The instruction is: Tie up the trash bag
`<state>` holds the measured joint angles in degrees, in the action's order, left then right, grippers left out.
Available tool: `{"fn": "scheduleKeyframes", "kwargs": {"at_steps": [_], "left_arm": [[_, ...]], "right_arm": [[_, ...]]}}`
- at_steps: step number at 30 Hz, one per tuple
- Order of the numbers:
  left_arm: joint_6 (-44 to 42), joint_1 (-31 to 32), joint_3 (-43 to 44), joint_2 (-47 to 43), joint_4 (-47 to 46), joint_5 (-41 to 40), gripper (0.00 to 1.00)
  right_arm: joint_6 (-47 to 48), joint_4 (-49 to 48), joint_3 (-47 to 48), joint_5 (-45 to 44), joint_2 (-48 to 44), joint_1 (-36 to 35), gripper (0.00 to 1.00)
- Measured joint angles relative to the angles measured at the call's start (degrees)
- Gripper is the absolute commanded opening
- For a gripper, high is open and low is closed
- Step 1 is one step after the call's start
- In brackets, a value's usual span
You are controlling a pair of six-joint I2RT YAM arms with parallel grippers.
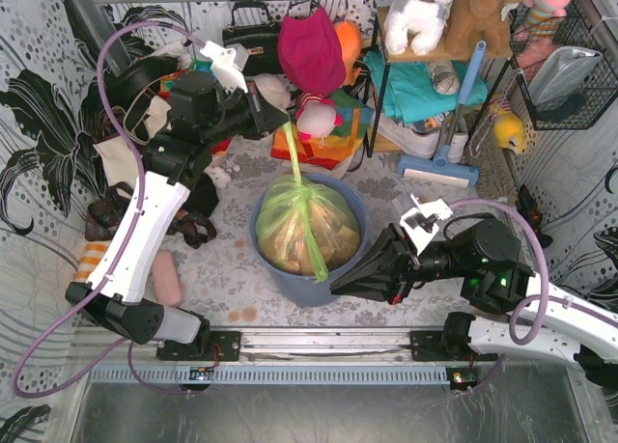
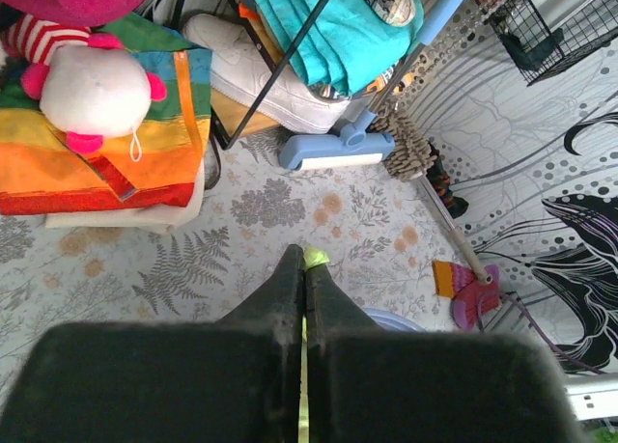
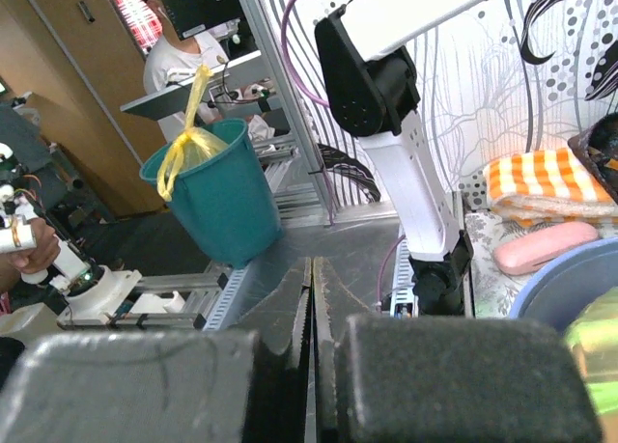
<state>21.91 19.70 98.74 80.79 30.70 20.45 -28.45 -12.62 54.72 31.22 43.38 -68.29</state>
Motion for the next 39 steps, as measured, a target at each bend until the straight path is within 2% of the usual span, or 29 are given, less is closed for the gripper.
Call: {"fn": "scheduleKeyframes", "kwargs": {"at_steps": [3, 9, 13, 17, 22, 25, 28, 31, 35, 37, 39], "left_arm": [[0.37, 0.0, -3.45, -0.39, -2.29, 0.94, 0.0], [0.46, -0.22, -16.26, -0.72, -4.44, 0.42, 0.0], [0.22, -0.26, -18.6, 0.5, -4.31, -0.35, 0.0], [0.04, -0.26, -14.78, 2.8, -3.08, -0.55, 0.0], [0.0, -0.26, -0.52, 6.62, -0.22, -0.98, 0.0], [-0.09, -0.24, 5.33, 6.93, -0.15, -0.98, 0.0], [-0.28, -0.26, 5.66, 6.36, -1.05, -1.16, 0.0], [-0.28, -0.26, 0.76, 5.95, -2.69, -1.16, 0.0], [0.33, -0.26, -7.65, 5.97, -3.28, -0.37, 0.0], [0.76, -0.26, -10.69, 5.95, -3.54, 0.22, 0.0], [1.18, -0.26, -12.96, 5.73, -4.11, 0.68, 0.0]], "right_arm": [[0.68, 0.11, -2.01, -0.02, -1.46, 0.0, 0.0], [-0.94, 0.22, -13.64, -0.55, -5.07, 0.0, 0.0], [-2.05, 1.99, -17.29, -0.83, -5.03, 0.0, 0.0], [-1.9, 3.02, -14.08, -0.22, -4.02, 0.0, 0.0], [-0.42, 3.65, -3.06, 2.6, -0.57, 0.0, 0.0], [-0.33, 3.58, 0.46, 4.26, -0.42, 0.0, 0.0], [-0.37, 3.89, -0.15, 5.01, -1.73, 0.0, 0.0], [-0.46, 4.59, -4.74, 4.13, -4.28, 0.0, 0.0], [-0.57, 10.27, -8.85, -2.75, -6.08, 0.0, 0.41], [-0.55, 13.64, -7.96, -8.37, -5.18, 0.0, 0.49], [-0.96, 18.23, -5.03, -14.64, -3.3, 0.0, 0.52]]}}
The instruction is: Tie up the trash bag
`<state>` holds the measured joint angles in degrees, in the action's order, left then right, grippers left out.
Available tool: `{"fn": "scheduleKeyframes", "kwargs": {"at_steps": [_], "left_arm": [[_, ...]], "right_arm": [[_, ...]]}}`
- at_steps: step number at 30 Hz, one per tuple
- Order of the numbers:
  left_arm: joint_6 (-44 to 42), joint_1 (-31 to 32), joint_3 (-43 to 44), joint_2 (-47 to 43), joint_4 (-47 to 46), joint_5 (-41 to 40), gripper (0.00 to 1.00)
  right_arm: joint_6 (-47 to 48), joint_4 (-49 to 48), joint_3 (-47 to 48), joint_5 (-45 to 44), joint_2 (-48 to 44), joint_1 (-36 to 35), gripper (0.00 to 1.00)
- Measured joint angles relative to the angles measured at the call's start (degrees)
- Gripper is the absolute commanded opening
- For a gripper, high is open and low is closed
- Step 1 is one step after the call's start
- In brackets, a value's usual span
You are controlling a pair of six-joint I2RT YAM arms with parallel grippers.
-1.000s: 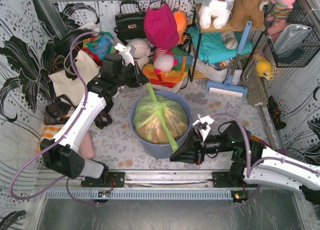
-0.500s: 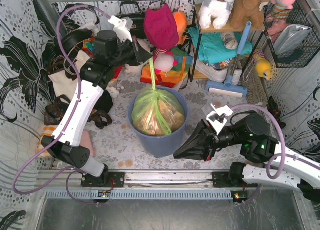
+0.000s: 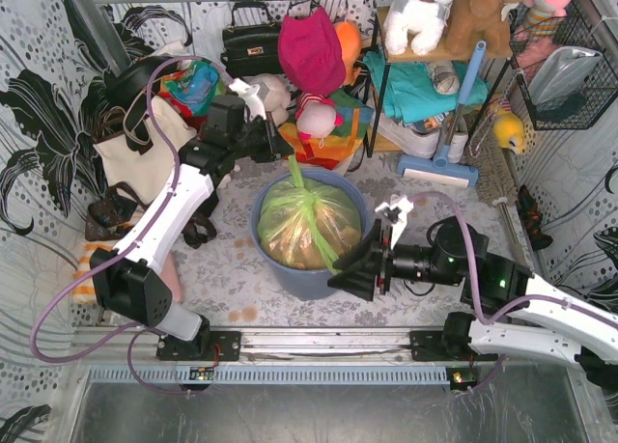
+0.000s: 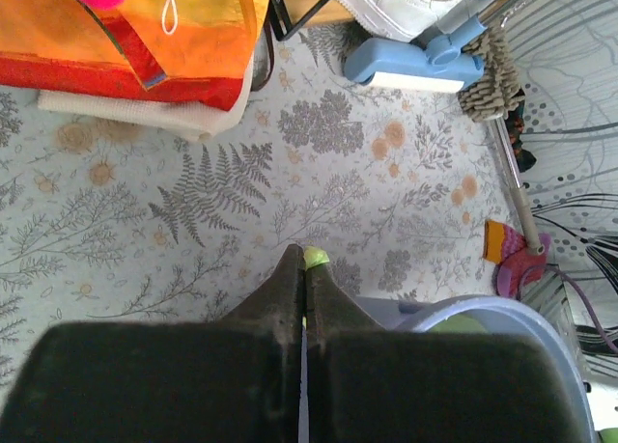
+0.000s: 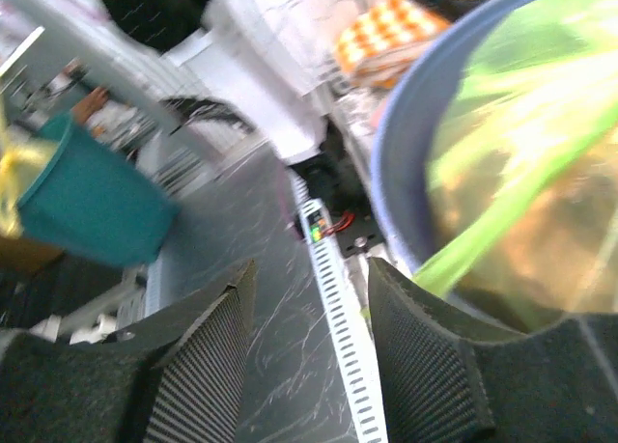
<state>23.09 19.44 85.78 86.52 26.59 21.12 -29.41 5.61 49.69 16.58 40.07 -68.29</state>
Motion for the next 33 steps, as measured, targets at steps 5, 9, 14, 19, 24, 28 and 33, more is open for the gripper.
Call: {"fn": "scheduleKeyframes", "kwargs": {"at_steps": [5, 9, 14, 19, 24, 28, 33], "left_arm": [[0.37, 0.0, -2.32, -2.08, -0.24, 0.57, 0.0], [0.39, 0.0, -2.71, -4.39, -1.31, 0.79, 0.0], [0.42, 0.0, -3.3, -5.38, -2.05, 0.96, 0.0], [0.42, 0.0, -3.43, -5.38, -2.38, 1.01, 0.0], [0.42, 0.0, -3.43, -5.38, -2.6, 1.01, 0.0], [0.44, 0.0, -3.43, -5.35, -2.6, 1.14, 0.0], [0.44, 0.0, -3.43, -5.27, -2.6, 1.4, 0.0]], "right_arm": [[-2.8, 11.96, 11.39, -13.57, 7.19, 0.0, 0.54], [-5.75, 20.11, 17.79, -20.02, 12.46, 0.0, 0.54], [-7.69, 26.8, 19.67, -22.21, 15.96, 0.0, 0.5], [-8.87, 28.61, 19.67, -20.72, 16.33, 0.0, 0.31], [-9.97, 28.87, 19.67, -19.04, 16.33, 0.0, 0.33], [-10.32, 28.17, 19.32, -17.68, 16.11, 0.0, 0.21], [-11.5, 22.88, 15.63, -15.89, 14.53, 0.0, 0.08]]}}
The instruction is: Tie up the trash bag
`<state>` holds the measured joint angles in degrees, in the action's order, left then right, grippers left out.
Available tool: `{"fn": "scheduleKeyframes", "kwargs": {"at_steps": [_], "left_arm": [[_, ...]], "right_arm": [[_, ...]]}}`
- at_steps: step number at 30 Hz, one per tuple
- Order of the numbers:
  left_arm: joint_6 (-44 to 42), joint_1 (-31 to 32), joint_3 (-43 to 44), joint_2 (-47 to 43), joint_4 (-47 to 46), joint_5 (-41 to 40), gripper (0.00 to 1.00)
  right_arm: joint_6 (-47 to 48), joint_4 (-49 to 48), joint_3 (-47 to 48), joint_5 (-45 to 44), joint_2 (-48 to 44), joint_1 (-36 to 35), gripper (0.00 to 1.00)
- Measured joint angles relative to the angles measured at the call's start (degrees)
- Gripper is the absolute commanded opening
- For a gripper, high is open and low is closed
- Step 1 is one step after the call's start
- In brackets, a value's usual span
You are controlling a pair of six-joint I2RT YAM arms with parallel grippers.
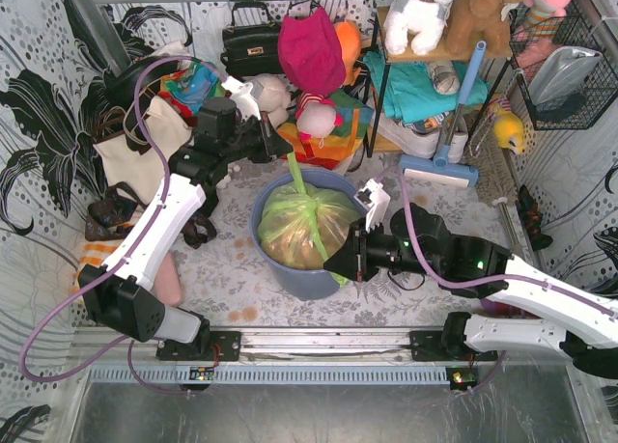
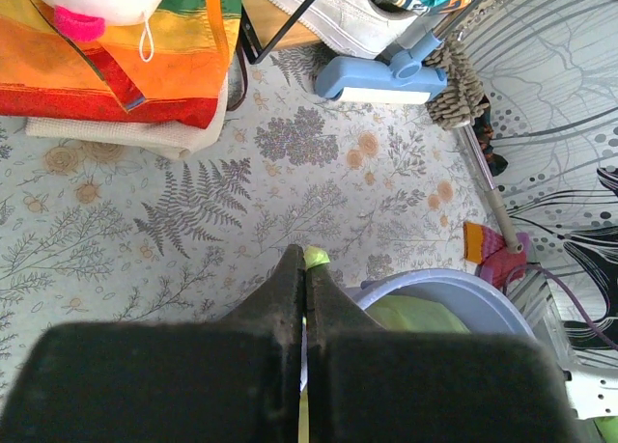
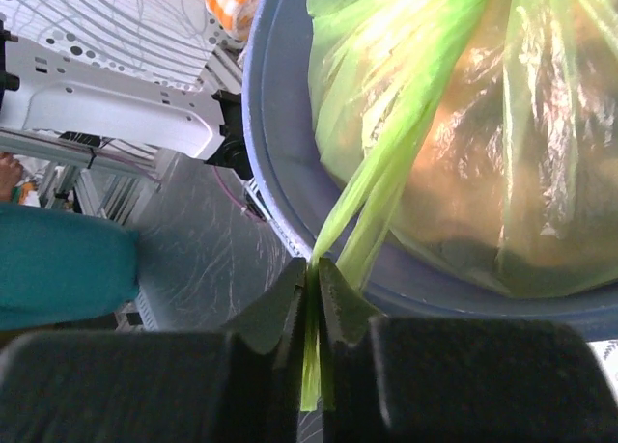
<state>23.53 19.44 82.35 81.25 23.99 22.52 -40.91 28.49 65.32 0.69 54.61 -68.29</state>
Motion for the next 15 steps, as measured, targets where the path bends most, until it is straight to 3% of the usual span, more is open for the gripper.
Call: {"fn": "scheduleKeyframes", "kwargs": {"at_steps": [10, 15], "left_arm": [[0.24, 0.0, 0.0, 0.07, 0.0, 0.63, 0.0], [0.26, 0.0, 0.0, 0.26, -0.02, 0.66, 0.0]], "right_arm": [[-4.96, -21.4, -15.54, 5.44, -6.03, 0.0, 0.23], [-5.18, -27.47, -18.1, 12.35, -5.33, 0.0, 0.24]]}}
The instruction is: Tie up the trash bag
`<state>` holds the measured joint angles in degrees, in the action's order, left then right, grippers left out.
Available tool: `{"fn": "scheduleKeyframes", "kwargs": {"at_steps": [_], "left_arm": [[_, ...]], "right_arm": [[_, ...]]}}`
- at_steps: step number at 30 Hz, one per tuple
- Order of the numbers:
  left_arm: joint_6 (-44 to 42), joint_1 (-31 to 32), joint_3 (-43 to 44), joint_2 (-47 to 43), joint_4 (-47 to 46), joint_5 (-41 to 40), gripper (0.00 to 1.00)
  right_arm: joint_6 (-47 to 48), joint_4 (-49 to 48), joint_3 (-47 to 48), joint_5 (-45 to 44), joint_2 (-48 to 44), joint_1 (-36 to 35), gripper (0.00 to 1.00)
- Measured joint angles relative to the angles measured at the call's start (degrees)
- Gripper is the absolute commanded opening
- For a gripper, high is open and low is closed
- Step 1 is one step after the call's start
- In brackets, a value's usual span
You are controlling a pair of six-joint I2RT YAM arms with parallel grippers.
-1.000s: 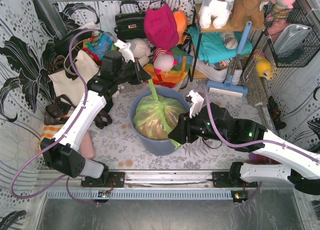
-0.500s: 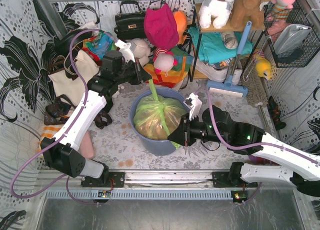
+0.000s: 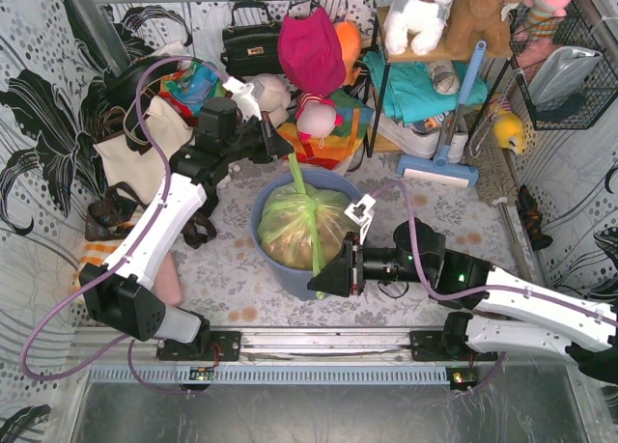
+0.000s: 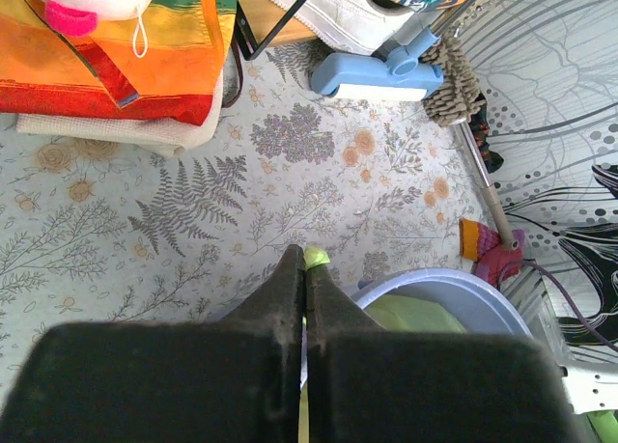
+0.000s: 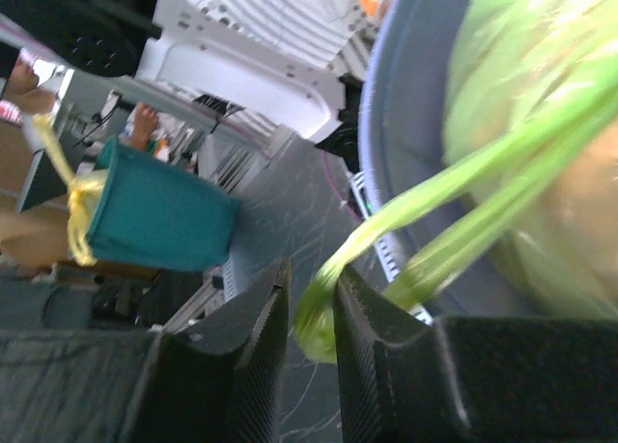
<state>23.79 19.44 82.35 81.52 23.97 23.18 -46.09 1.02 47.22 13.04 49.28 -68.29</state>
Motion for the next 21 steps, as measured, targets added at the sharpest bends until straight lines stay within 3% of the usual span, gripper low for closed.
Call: {"fn": "scheduleKeyframes", "kwargs": {"at_steps": [3, 8, 12, 18, 21], "left_arm": [[0.39, 0.0, 0.0, 0.31, -0.09, 0.13, 0.0], [0.92, 0.09, 0.02, 1.11, -0.15, 1.16, 0.0], [0.9, 0.13, 1.4, 3.02, 0.46, 1.51, 0.0], [1.25, 0.63, 9.99, 8.04, 3.23, 3.13, 0.0], [1.31, 1.11, 14.67, 8.9, 3.85, 3.43, 0.0]], "right_arm": [[-0.17, -2.51, -0.04, 5.2, 1.2, 0.0, 0.19], [-1.31, -6.84, -0.59, 12.24, 2.6, 0.02, 0.0], [-0.57, -6.56, 1.64, 13.2, 3.65, 0.24, 0.0], [4.13, -3.13, 14.99, 13.11, 7.82, 1.2, 0.0], [5.31, -2.25, 16.63, 13.4, 7.5, 1.42, 0.0]]}}
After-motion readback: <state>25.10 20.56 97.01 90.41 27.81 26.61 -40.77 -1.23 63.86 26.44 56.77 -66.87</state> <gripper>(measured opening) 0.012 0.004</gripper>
